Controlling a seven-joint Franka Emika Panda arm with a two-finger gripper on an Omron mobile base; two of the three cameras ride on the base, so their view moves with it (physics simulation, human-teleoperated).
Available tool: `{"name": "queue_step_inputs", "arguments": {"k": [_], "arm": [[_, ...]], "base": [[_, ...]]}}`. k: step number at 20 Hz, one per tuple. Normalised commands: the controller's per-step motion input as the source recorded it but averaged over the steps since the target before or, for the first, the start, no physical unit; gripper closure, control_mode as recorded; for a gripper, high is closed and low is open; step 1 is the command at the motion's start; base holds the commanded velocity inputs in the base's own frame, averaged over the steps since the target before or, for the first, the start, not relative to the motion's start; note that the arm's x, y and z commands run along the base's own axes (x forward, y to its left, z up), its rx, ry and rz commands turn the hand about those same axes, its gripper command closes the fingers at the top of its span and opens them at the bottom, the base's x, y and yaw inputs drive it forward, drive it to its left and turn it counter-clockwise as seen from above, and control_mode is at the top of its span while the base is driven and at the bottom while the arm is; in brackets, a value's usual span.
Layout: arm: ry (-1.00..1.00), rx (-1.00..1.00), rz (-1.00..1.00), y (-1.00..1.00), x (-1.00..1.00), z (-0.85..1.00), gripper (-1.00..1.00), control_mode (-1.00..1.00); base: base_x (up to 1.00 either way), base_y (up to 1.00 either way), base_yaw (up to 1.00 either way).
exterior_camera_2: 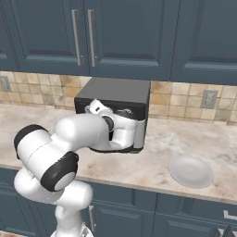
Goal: Pull the toaster oven rack outwards. Pick up the baguette from the plate and place it on the toaster oven rack. Close the toaster oven door fully and set the temperature to the lowest setting.
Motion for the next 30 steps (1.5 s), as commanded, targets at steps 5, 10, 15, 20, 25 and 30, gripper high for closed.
{"name": "queue_step_inputs", "arguments": {"k": [5,10,15,20,25,30], "arm": [[0.05,0.0,0.12,0.0,0.68,-0.09,-1.0,-1.0],[0.04,0.0,0.1,0.0,0.69,-0.15,-1.0,-1.0],[0.02,0.0,0.07,0.0,0.7,-0.24,-1.0,-1.0],[0.01,0.0,0.04,0.0,0.73,-0.21,-1.0,-1.0],[0.05,0.0,0.04,0.0,0.87,-0.17,-1.0,-1.0],[0.08,0.0,0.05,0.0,0.9,-0.14,-1.0,-1.0]], "base": [[0.0,0.0,0.0],[0.0,0.0,0.0],[0.0,0.0,0.0],[0.0,0.0,0.0],[0.0,0.0,0.0],[0.0,0.0,0.0]]}}
